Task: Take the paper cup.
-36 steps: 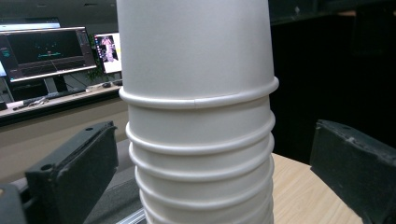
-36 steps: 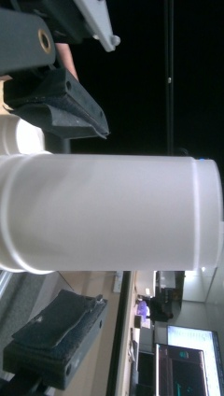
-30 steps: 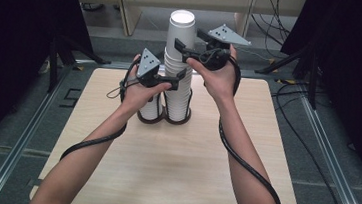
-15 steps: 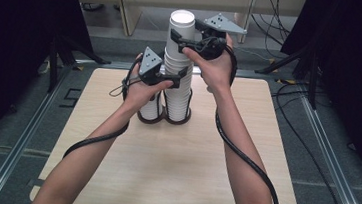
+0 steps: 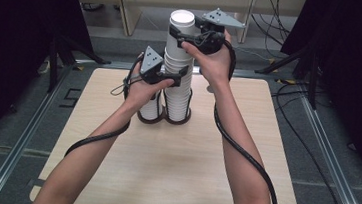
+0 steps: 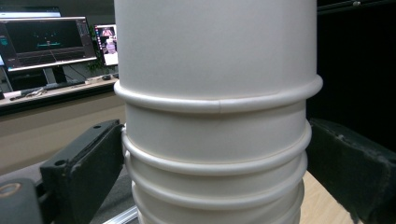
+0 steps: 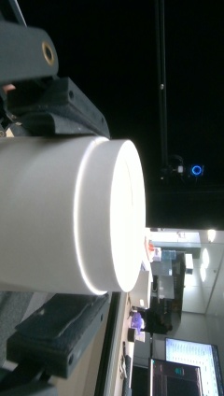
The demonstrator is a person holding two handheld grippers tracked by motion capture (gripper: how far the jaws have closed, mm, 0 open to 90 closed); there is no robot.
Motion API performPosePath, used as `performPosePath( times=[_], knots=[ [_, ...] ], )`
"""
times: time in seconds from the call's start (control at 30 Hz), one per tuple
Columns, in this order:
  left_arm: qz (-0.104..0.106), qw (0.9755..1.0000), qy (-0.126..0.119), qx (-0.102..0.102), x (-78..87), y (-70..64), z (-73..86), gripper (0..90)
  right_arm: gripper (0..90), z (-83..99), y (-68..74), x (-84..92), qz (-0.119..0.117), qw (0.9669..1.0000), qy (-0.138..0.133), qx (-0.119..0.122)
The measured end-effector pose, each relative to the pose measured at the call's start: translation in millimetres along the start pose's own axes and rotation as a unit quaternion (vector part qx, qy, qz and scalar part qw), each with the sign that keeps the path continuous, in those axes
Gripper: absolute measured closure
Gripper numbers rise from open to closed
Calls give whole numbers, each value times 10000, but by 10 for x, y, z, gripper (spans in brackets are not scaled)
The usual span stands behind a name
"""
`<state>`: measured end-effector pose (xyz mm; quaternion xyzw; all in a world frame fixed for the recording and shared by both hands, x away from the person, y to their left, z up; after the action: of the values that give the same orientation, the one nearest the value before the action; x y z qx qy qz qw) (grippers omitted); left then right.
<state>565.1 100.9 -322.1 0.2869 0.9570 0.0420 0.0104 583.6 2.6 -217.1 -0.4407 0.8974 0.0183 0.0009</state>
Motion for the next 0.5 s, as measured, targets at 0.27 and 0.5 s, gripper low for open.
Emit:
performPosePath(
  times=[0.27, 0.5],
  knots=[
    [25, 10000, -23, 29, -2, 3, -5, 51, 239, -2, 7, 6, -68, 10000, -14, 37],
    [44, 10000, -23, 23, -7, 1, -6, 50, 244, -12, -3, 10, -62, 9997, -215, 92]
  ],
)
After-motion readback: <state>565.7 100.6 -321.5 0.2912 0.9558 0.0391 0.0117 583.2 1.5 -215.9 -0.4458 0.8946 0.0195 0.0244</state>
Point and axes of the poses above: each handheld gripper's, and its own axes: x roughly backward along the jaws, z roughly out of its underside, y roughly to its left, the point moved 6 cm from there along -x, roughly forward along the jaws, and after that the axes turned 4 degrees about -z, right-handed, at the moved point
